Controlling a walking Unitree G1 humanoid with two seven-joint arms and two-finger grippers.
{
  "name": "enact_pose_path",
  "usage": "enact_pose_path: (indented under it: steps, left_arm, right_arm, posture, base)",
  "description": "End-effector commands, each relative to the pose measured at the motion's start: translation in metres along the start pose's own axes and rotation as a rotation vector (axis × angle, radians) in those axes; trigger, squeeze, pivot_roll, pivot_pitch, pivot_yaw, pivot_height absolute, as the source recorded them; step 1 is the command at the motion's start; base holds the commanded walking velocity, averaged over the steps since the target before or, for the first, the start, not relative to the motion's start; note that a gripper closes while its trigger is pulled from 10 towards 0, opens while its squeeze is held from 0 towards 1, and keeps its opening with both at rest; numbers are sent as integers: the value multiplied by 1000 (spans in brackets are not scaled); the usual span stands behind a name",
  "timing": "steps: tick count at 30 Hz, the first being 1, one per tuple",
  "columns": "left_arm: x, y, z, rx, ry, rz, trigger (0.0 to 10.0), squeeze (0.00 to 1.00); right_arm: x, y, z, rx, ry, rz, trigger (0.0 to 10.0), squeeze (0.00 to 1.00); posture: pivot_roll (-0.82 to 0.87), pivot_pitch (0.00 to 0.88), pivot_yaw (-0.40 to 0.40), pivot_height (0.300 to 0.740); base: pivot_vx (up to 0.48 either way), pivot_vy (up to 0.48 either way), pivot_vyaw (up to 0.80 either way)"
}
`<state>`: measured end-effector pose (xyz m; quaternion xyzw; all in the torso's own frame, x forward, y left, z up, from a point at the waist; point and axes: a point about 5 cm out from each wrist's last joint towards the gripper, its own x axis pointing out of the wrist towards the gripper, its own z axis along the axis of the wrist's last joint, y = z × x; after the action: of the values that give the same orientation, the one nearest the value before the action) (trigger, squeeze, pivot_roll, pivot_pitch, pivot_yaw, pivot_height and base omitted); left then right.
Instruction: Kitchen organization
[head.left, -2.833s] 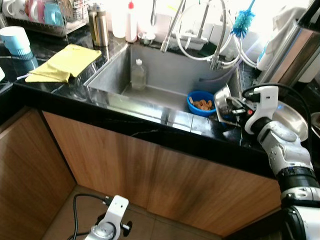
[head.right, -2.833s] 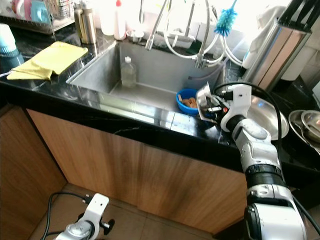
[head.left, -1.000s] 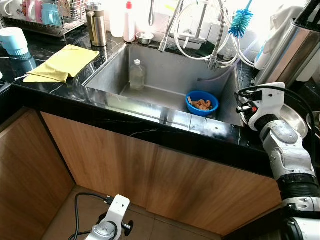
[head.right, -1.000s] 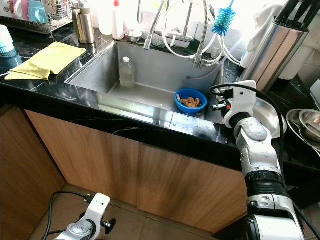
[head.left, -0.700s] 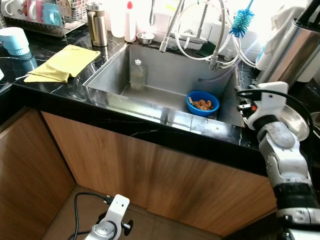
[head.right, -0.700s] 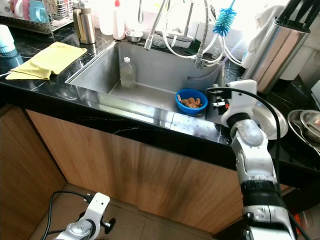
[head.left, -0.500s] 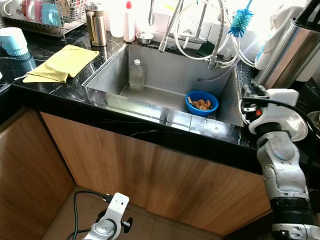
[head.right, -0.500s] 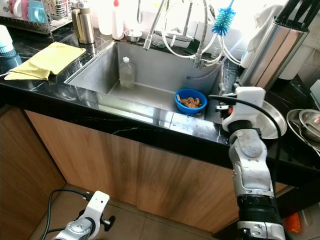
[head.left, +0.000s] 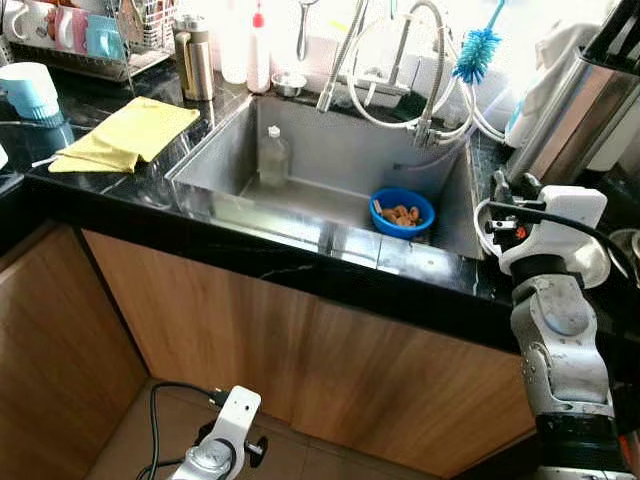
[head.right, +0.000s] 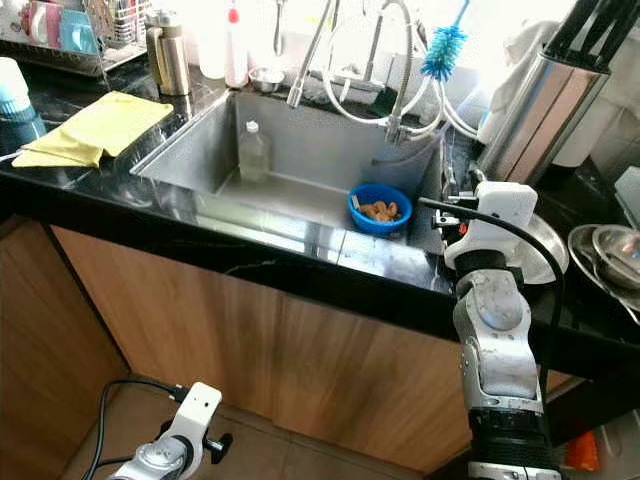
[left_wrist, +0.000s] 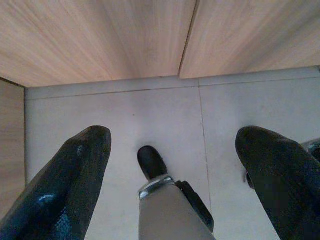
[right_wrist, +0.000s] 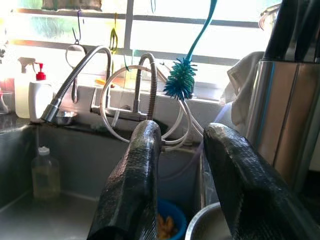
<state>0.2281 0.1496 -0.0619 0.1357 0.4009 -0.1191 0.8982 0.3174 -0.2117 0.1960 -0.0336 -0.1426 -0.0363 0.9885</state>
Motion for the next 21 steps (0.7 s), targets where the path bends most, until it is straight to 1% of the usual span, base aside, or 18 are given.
enact_pose_path:
  steps: [1,2,3,5,21]
  left_arm:
    - [0,0,1,-4,8,10,10000,0]
    - [0,0,1,-4,8,10,10000,0]
    - [-1,5,-2,-6,12,18,10000,0]
    - [-1,7,-4,-7,15,21,10000,0]
    - [-1,6,-4,-4,17,18,10000,0]
  right_arm:
    - [-1,-2,2,-6,-4,-11,10000,0]
    - [-1,-2,2,-6,-4,-11,10000,0]
    - [-1,-2,3,-6,-3,-10,10000,0]
    - [-1,-1,3,-9,-1,-10,10000,0]
    - [1,4,2,-18,7,8,10000,0]
  posture:
    - [147,44,-140,740]
    - [147,44,-140,740]
    - [146,53,-139,740]
    - [145,54,-139,740]
    - [143,58,-141,740]
  base:
    - [262,0,0]
    - [262,0,0]
    - [270,0,0]
    - [272,0,0]
    - [274,0,0]
